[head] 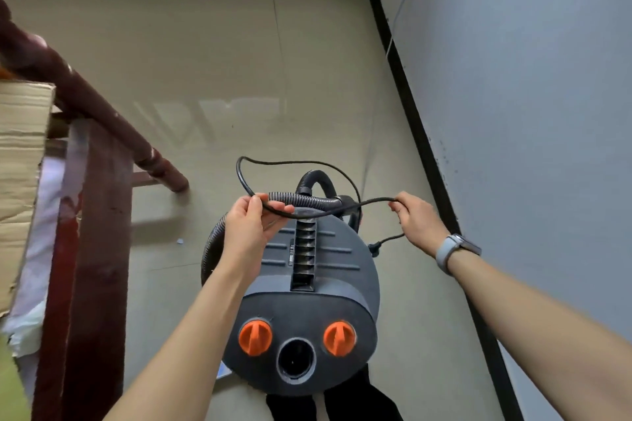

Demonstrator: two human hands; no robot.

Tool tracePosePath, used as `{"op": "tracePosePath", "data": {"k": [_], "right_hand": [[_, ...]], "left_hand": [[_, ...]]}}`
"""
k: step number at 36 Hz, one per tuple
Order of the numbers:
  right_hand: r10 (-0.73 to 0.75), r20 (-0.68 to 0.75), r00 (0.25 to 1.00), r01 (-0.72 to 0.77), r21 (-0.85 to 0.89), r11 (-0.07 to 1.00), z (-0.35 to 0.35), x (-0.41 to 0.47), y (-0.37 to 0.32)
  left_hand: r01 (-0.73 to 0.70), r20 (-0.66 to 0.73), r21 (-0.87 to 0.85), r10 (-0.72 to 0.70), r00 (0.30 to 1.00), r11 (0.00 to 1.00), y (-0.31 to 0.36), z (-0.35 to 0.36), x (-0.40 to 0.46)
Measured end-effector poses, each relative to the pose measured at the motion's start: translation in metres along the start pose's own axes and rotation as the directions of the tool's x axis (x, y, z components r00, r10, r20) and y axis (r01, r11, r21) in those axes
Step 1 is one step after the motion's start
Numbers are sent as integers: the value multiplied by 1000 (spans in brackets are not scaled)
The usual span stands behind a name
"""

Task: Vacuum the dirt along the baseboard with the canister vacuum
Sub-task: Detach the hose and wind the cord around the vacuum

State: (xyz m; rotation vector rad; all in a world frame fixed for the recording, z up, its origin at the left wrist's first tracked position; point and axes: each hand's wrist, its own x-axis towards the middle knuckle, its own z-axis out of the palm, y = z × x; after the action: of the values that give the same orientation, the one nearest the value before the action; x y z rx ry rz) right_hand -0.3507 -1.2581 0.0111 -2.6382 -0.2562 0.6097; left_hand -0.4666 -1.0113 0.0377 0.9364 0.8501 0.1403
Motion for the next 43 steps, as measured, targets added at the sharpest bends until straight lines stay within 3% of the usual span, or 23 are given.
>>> {"op": "tracePosePath", "data": {"k": [3,5,8,11,15,20,25,28,33,36,39,43], "right_hand": [[-65,-171,983,63,-13,998,-6,-8,2],[-150,-210,966,160,35,986,-12,-16,-4],[-310,-60,949,316,140,939,-21,-30,-24],[-349,190,918,303,231,925,-22,-49,-45],[-311,295,904,237,260,936,-6,-56,-64],[-290,143,946,257,213,943,33,-42,-86],[-393,-25,919,393,107,913,66,-19,-122],[-484,63,873,487,-61,871,80,-4,-144],[-508,347,788,601,-258,756,109,10,-178],[-473,439,764,615,-272,740,132,6,-191],[-455,425,783,571,-199,796,153,-15,-200],[-587,346,732,646,-79,759,168,-73,-204]], "left_hand": [[-28,-54,21,29,998,999,-3,9,-4],[-74,-131,53,80,988,996,0,12,-3],[-168,-257,187,213,943,968,15,6,0],[-253,-315,319,354,881,913,34,-14,-1],[-319,-276,651,606,746,689,50,-58,-17],[-241,-234,837,721,653,491,47,-91,-44],[-180,-260,881,764,591,438,35,-135,-53],[-152,-286,889,785,549,431,38,-164,-62],[-55,-298,929,826,478,367,44,-226,-80],[-6,-223,966,842,491,259,41,-253,-95],[2,-108,992,821,561,128,22,-267,-106],[59,-52,998,748,661,18,-14,-287,-116]]}}
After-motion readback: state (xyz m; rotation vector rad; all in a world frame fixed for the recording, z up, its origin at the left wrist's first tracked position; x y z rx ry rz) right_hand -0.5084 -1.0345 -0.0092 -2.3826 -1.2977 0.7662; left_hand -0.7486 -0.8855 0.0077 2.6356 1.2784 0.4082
